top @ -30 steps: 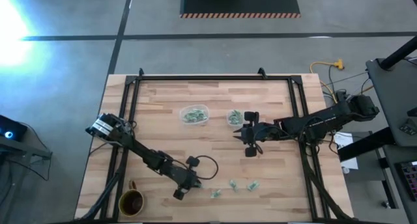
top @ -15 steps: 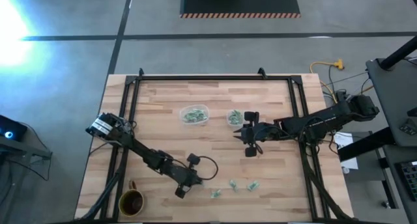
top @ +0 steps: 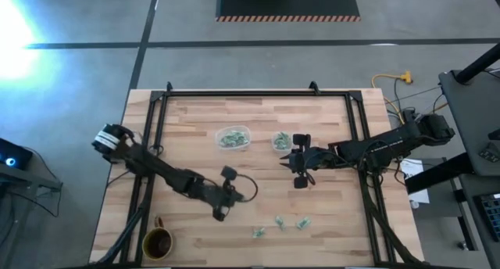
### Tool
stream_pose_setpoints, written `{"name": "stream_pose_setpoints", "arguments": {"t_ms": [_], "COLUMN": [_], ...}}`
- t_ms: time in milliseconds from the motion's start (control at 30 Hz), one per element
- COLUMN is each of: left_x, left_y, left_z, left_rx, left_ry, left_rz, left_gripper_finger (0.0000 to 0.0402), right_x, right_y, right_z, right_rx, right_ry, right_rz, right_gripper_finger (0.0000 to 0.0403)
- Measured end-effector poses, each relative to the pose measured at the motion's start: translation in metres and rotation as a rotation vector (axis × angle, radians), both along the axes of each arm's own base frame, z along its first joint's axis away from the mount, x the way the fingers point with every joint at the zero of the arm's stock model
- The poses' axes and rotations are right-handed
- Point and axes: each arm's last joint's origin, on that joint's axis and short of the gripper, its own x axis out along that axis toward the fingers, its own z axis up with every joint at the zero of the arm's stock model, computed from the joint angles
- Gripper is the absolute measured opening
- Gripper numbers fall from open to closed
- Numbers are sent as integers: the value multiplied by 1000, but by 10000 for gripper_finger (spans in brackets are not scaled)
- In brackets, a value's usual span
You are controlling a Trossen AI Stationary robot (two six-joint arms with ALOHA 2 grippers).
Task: Pick and place Stevia / Truvia into bins
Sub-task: Put the stevia packet into the transparent oval container
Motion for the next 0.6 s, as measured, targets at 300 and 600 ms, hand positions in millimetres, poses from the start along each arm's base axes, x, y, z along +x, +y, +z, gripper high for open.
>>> {"name": "stream_pose_setpoints", "arguments": {"t_ms": [300, 600], "left_x": [-7, -10], "left_y": [54, 103], "left_z": [28, 39], "left_rx": [69, 96], "left_ry": [-20, -18], "left_rz": [134, 283], "left_gripper_finger": [22, 22], "right_x": [0, -1], "right_y": [0, 0], "right_z": [-1, -2], "right_rx": [0, 0], "right_ry": [1, 4], "right_rz": [0, 0], "right_gripper_finger": [61, 66]}}
